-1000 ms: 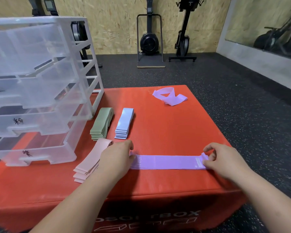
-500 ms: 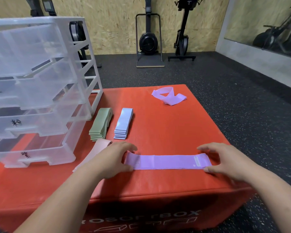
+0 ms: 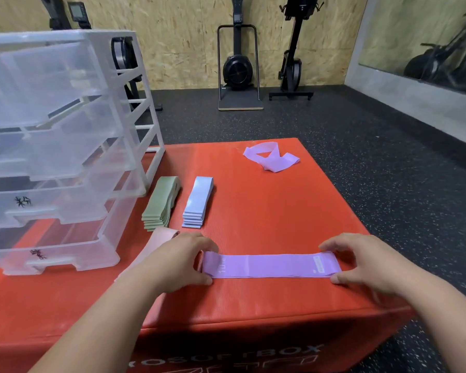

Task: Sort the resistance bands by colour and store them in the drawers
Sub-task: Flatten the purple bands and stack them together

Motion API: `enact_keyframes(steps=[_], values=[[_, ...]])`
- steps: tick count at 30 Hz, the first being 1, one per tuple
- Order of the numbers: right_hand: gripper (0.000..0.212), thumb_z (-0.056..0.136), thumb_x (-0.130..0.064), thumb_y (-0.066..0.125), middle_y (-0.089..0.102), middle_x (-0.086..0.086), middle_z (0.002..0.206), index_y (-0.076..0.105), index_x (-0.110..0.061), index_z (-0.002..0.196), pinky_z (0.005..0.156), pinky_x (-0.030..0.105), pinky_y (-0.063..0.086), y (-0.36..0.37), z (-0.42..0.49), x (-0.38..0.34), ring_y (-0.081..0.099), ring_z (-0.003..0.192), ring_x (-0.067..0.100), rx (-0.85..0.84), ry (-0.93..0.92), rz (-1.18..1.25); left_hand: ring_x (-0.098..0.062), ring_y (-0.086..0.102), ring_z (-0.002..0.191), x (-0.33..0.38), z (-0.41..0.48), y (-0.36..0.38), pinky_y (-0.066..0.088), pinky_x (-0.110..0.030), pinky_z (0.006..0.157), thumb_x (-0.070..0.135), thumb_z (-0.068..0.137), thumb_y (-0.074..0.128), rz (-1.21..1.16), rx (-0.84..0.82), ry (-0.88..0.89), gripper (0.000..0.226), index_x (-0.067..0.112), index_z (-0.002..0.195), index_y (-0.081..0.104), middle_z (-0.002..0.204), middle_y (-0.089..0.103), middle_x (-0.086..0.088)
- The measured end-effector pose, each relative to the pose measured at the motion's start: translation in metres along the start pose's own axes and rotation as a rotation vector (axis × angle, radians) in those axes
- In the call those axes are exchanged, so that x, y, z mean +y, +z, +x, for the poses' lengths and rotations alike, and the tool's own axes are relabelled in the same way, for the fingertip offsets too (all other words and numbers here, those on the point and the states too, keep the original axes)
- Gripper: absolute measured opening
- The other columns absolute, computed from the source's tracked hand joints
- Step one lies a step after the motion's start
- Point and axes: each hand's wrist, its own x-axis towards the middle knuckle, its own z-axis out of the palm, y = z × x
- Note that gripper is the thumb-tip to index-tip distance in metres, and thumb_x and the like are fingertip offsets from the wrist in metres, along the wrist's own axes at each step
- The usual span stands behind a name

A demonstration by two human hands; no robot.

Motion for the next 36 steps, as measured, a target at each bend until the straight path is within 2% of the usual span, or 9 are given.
enact_keyframes(steps=[2,4,12,16,19,23,30,33,36], values=[[0.067,0.062,-0.055,0.089,0.059,-0.036,0.121,0.064,-0.049,0.124,0.100,0.011,0.044,0.000,0.002,0.000,0.057,0.113,-0.014,0.008,-0.019,-0.005,-0.002,0.055,0.109,-0.002,0.002,0.002,0.046,-0.021,0.097,0.073,0.069,0.079,-0.063,-0.021,-0.008,0.070,0.043,0.130,0.063,0.116,0.060,0.025],[0.066,0.065,-0.066,0.082,0.059,-0.035,0.123,0.064,-0.048,0.126,0.101,0.018,0.047,0.000,0.005,-0.003,0.058,0.115,-0.010,0.049,-0.036,0.007,-0.003,0.055,0.111,0.002,0.007,0.001,0.049,-0.030,0.100,0.074,0.076,0.075,-0.104,0.002,-0.021,0.067,0.042,0.133,0.062,0.119,0.060,0.021],[0.054,0.085,-0.060,0.073,0.056,-0.022,0.135,0.061,-0.042,0.134,0.109,0.032,0.044,0.028,0.056,-0.045,0.055,0.123,0.010,0.199,-0.001,-0.003,-0.016,0.056,0.125,0.032,0.050,0.014,0.046,-0.034,0.106,0.048,0.093,0.072,-0.221,0.136,-0.080,0.050,0.032,0.139,0.061,0.132,0.058,0.009],[0.057,0.091,-0.057,0.068,0.051,-0.012,0.144,0.056,-0.038,0.143,0.112,0.031,0.040,0.032,0.098,-0.074,0.051,0.128,0.018,0.212,0.072,-0.019,-0.024,0.053,0.132,0.047,0.074,0.028,0.043,-0.037,0.112,0.049,0.093,0.069,-0.201,0.112,-0.112,0.058,0.031,0.145,0.054,0.142,0.053,0.003],[0.062,0.095,-0.058,0.063,0.040,-0.003,0.157,0.047,-0.038,0.151,0.117,0.038,0.038,0.022,0.147,-0.086,0.041,0.141,0.025,0.158,0.123,-0.070,-0.026,0.047,0.135,0.050,0.093,0.036,0.043,-0.042,0.112,0.056,0.093,0.064,-0.083,0.073,-0.101,0.062,0.033,0.148,0.047,0.148,0.048,0.003],[0.068,0.096,-0.060,0.060,0.028,0.004,0.166,0.039,-0.038,0.156,0.120,0.049,0.036,0.006,0.215,-0.084,0.027,0.151,0.031,0.134,0.179,-0.126,-0.027,0.048,0.129,0.050,0.105,0.040,0.045,-0.044,0.106,0.058,0.094,0.059,0.001,0.139,-0.131,0.052,0.033,0.139,0.051,0.140,0.052,0.004],[0.071,0.095,-0.075,0.043,0.005,0.003,0.174,0.030,-0.046,0.159,0.124,0.056,0.025,0.007,0.304,-0.057,0.009,0.158,0.033,0.027,0.319,-0.148,-0.026,0.053,0.118,0.043,0.126,0.036,0.049,-0.045,0.099,0.056,0.096,0.053,-0.030,0.154,-0.200,0.040,0.032,0.127,0.058,0.124,0.059,0.004],[0.077,0.095,-0.078,0.035,0.011,0.000,0.173,0.027,-0.040,0.161,0.123,0.056,0.024,0.011,0.319,-0.048,0.012,0.157,0.033,-0.015,0.340,-0.169,-0.025,0.055,0.114,0.037,0.130,0.033,0.050,-0.044,0.096,0.054,0.096,0.053,-0.091,0.159,-0.228,0.036,0.032,0.123,0.060,0.118,0.061,0.006],[0.072,0.100,-0.070,0.035,0.029,0.001,0.166,0.035,-0.027,0.159,0.119,0.053,0.031,0.012,0.319,-0.045,0.025,0.152,0.032,0.056,0.332,-0.169,-0.024,0.054,0.114,0.035,0.130,0.031,0.049,-0.043,0.098,0.053,0.097,0.054,-0.112,0.145,-0.240,0.035,0.033,0.125,0.061,0.118,0.061,0.007]])
